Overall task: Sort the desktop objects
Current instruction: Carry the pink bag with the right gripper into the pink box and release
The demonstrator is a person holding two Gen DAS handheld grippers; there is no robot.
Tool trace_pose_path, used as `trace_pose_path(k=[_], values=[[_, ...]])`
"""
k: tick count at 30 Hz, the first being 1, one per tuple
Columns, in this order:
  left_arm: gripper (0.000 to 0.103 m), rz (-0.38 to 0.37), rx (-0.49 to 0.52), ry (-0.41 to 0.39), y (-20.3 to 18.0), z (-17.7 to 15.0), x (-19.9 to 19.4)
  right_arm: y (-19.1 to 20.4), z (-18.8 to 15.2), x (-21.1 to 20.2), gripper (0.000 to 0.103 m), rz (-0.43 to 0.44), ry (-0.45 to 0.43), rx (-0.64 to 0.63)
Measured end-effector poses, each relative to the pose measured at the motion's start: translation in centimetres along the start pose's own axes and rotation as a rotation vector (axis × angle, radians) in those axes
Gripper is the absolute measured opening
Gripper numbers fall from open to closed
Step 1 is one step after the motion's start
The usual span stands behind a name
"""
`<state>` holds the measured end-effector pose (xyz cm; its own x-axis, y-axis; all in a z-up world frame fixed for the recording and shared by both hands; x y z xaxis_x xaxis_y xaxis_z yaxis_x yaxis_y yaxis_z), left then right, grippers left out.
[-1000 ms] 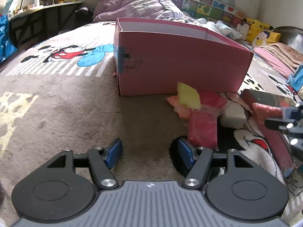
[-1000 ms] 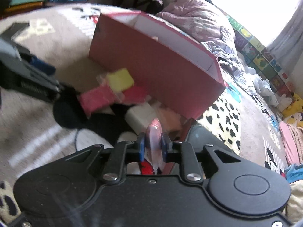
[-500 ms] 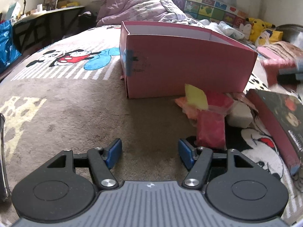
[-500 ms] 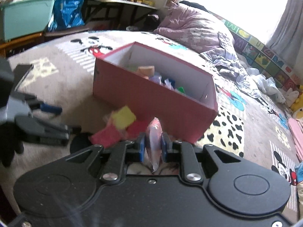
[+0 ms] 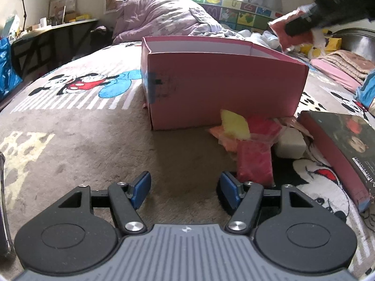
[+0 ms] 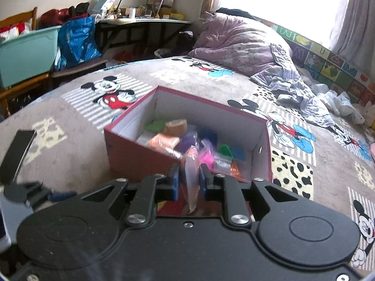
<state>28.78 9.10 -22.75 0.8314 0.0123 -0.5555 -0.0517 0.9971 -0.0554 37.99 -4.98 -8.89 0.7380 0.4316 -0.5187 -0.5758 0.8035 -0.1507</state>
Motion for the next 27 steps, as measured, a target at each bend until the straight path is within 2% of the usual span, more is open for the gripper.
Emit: trace_pose_path(k=[8,18,27], values=[[0.065,-0.035,-0.036,-0.055,0.3,1.7,-2.1,-0.5,2.0,2.9,0.017,0.006,0.023,-0.021],[0.065,-0.059,-0.089,-0.152,1.1,5.8,-6.5,-1.2,2.7,6.2,0.017,-0.002,0.078,-0.075],[0.065,-0.067,-0.100,-0.199,0.9,7.3,-7.7,-2.1,3.3,8.7,0.017,-0.007,0.111,-0.057]])
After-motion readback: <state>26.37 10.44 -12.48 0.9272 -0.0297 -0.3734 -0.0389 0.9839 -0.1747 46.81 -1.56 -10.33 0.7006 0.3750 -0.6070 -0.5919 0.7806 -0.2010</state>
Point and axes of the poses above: each gripper's, at about its wrist camera, not at the fingertips, and x roughly the way its jaws point, y to its left, z to its top, the point moved 8 cm from there along x, roughly the way its jaws point, and after that the axes turned 5 degrees about -y, right-handed, at the moved point
